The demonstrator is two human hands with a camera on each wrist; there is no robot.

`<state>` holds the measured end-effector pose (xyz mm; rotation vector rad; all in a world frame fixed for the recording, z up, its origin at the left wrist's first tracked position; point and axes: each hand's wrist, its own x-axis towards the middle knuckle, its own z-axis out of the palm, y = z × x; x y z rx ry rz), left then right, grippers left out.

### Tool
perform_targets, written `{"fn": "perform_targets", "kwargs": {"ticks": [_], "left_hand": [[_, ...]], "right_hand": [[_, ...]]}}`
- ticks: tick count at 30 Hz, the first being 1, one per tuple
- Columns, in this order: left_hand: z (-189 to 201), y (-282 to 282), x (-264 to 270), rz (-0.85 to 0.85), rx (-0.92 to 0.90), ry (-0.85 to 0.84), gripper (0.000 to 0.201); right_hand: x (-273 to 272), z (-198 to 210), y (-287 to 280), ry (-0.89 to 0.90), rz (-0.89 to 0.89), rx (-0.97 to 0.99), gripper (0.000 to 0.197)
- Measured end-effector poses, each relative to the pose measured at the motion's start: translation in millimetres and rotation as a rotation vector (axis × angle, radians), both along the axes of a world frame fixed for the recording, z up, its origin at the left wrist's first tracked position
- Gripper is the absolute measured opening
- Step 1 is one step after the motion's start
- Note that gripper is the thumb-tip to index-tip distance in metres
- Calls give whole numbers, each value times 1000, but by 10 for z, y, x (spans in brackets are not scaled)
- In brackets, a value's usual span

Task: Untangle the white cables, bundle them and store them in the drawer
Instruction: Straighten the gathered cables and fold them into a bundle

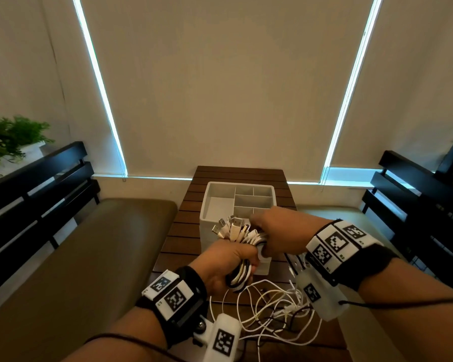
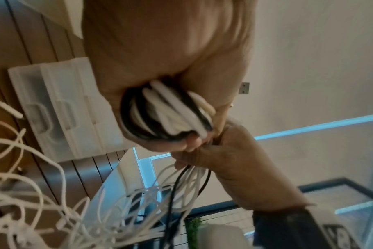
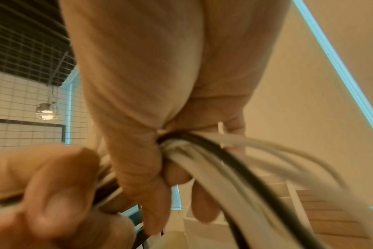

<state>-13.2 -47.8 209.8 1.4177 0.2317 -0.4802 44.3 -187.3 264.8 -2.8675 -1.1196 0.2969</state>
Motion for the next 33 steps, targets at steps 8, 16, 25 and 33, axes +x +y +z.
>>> {"fn": "perform_targets", "kwargs": {"ticks": [8, 16, 25, 33], "left_hand": [[-24, -11, -14, 10, 277, -215, 22], [-89, -45, -8, -17, 419, -351, 26], [-71, 7, -39, -152, 90, -293, 8], [-79, -68, -54, -72, -20, -284, 16]], "right_hand": [[8, -72, -147, 229, -48, 281, 41], [33, -178, -195, 326, -79, 489, 30], [50, -195, -210, 230, -78, 551, 38], [116, -149, -273, 413, -17, 619, 27]]}}
